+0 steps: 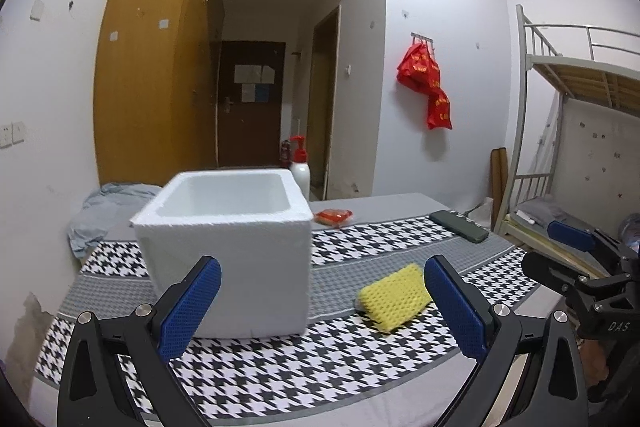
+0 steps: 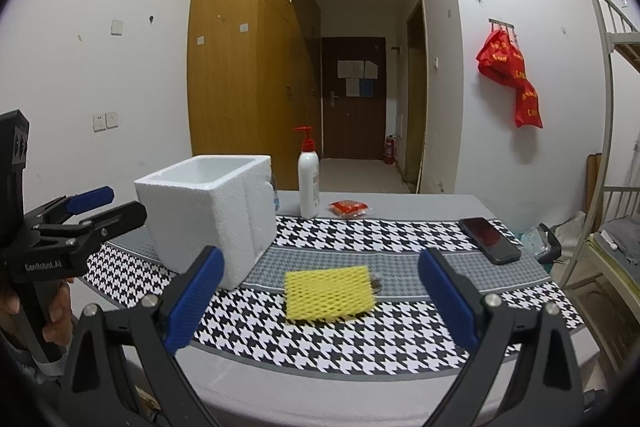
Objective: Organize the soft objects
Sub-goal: 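Withdraw both tools from the foam box toward the yellow mesh sponge, then close the left tool on the yellow mesh sponge and lift it, then lower the right tool onto the grey cloth while the left tool holds the sponge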
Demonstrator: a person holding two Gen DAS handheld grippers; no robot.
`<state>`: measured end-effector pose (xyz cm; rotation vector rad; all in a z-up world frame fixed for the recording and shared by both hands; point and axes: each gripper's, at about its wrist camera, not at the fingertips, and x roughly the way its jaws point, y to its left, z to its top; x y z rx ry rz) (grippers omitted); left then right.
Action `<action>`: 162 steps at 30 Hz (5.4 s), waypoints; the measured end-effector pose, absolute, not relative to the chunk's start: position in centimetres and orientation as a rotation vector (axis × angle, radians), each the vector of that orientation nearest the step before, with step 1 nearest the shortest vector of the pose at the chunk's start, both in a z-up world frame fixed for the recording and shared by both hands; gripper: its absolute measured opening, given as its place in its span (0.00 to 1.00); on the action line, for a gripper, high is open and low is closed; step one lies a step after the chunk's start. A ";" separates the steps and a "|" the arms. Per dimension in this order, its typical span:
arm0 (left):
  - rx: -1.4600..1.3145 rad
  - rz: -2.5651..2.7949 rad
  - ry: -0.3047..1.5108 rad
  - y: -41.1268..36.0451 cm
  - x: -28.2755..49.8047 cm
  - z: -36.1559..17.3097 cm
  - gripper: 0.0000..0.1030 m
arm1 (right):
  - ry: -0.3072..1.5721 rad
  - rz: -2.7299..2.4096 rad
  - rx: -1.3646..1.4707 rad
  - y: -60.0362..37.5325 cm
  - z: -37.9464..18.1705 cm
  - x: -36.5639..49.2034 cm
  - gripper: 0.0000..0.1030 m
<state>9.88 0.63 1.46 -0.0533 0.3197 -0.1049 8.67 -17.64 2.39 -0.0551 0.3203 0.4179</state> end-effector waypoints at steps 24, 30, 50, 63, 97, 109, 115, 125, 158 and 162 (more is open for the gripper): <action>-0.030 -0.199 0.449 -4.4 14.1 -1.8 0.99 | 0.369 0.351 -0.020 -22.3 -0.4 10.1 0.96; -0.017 -0.199 0.492 -5.8 15.9 -2.8 0.99 | 0.398 0.352 -0.007 -23.2 -1.2 11.2 0.96; 0.038 -0.251 0.656 -8.6 21.3 -5.5 0.99 | 0.488 0.342 0.025 -25.5 -3.3 14.5 0.96; 0.031 -0.233 0.708 -8.7 23.6 -6.7 0.99 | 0.522 0.366 0.027 -25.7 -3.7 16.0 0.96; 0.078 -0.248 0.825 -9.7 25.3 -9.2 0.26 | 0.547 0.338 0.051 -26.6 -4.5 16.4 0.96; 0.027 -0.299 0.788 -9.2 22.1 -7.8 0.23 | 0.540 0.343 0.057 -27.0 -4.0 15.6 0.96; 0.004 -0.290 0.774 -8.3 20.3 -7.7 0.23 | 0.539 0.357 0.046 -26.4 -3.7 15.1 0.96; -0.036 -0.228 0.730 -5.7 17.7 -7.3 0.23 | 0.547 0.383 0.023 -24.4 -3.7 15.0 0.96; -0.104 -0.003 0.637 2.6 12.0 -7.7 0.23 | 0.724 0.526 -0.115 -12.1 -6.6 23.2 0.96; -0.110 0.009 0.628 3.4 11.1 -7.5 0.23 | 0.761 0.527 -0.135 -11.4 -7.0 24.2 0.96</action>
